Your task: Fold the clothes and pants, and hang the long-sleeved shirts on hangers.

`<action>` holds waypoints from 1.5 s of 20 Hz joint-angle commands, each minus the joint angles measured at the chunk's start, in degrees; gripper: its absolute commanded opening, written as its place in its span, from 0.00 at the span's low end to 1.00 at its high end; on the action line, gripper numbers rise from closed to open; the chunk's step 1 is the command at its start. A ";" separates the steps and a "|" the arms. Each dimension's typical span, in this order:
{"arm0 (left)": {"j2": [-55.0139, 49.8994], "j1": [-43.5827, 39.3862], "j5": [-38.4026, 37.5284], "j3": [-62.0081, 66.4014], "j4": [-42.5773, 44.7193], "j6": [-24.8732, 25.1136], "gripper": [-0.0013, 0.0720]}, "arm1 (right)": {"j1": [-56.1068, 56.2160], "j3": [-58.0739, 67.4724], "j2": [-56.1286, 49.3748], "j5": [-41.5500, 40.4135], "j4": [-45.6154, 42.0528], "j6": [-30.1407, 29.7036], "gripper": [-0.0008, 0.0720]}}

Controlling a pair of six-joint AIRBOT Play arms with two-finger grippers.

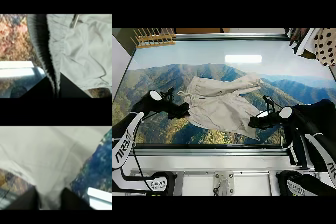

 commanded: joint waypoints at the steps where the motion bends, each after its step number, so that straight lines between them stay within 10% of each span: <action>1: 7.13 -0.07 0.66 -7.80 0.07 0.90 0.04 | -1.81 3.21 -2.14 -4.61 -1.95 -0.22 0.02; 6: 18.34 -0.07 0.83 -19.28 -0.63 0.90 0.04 | -9.14 13.33 -2.32 -5.66 -9.35 1.07 0.05; 9: 23.26 -0.07 3.28 -25.14 -4.20 0.92 0.04 | -12.90 16.13 -1.29 -3.28 -8.92 1.09 0.83; 14: 29.14 -0.07 4.66 -30.86 -5.33 0.92 0.04 | -18.99 10.56 5.33 9.94 -12.55 2.84 0.81; 19: 32.15 -0.07 5.57 -31.52 -5.29 0.92 0.04 | -20.17 -6.14 11.76 12.76 -9.38 16.81 0.81; 30: 32.61 -0.07 6.10 -31.47 -5.38 0.92 0.04 | -5.92 -22.23 12.57 -18.40 10.43 20.46 0.81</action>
